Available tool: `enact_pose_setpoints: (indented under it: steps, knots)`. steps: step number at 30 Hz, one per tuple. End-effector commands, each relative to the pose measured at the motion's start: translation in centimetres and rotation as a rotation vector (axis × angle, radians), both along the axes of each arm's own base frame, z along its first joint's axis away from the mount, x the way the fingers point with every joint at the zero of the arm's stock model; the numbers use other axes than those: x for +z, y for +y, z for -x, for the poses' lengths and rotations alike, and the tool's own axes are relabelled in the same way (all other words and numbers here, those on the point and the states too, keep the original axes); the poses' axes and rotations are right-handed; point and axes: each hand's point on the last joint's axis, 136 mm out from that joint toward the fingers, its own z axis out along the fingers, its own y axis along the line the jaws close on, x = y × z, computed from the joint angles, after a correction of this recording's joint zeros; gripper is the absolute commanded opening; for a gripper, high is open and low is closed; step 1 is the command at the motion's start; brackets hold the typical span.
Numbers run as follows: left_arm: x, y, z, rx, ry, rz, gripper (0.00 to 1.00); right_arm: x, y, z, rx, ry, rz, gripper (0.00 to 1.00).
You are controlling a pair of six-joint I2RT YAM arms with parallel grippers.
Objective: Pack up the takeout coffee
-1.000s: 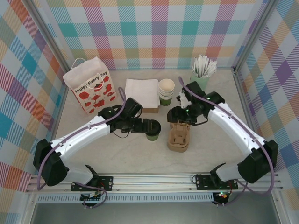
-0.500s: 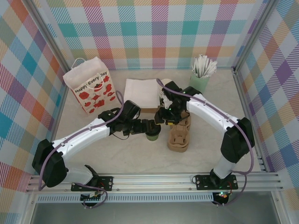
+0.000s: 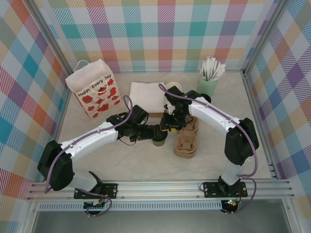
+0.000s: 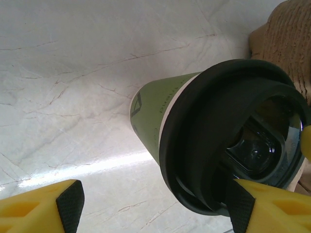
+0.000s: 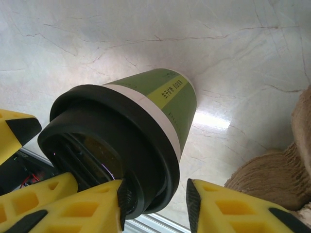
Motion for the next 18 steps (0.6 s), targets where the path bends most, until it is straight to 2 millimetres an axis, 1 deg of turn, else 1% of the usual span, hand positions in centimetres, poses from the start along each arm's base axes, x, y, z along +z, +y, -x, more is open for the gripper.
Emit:
enact_pose_setpoints:
  steps: [1,5,8,10,18]
  knots:
    - [-1.2,0.7,0.2,0.013,0.031,-0.035,0.78,-0.1,0.5,-0.2,0.01,-0.002,0.007,0.36]
    - [-1.5,0.8,0.3,0.012,0.037,-0.043,0.78,-0.8,0.3,-0.1,0.012,0.014,0.028,0.34]
    - [-1.7,0.9,0.5,0.012,0.045,-0.054,0.77,-1.4,-0.1,0.0,0.011,0.023,0.057,0.3]
    - [-2.0,1.2,0.6,0.012,0.05,-0.064,0.75,-1.7,-0.5,0.2,0.013,0.029,0.076,0.3]
    - [-3.8,2.5,1.5,0.024,0.085,-0.131,0.73,-3.6,-1.7,1.1,0.019,0.079,0.143,0.29]
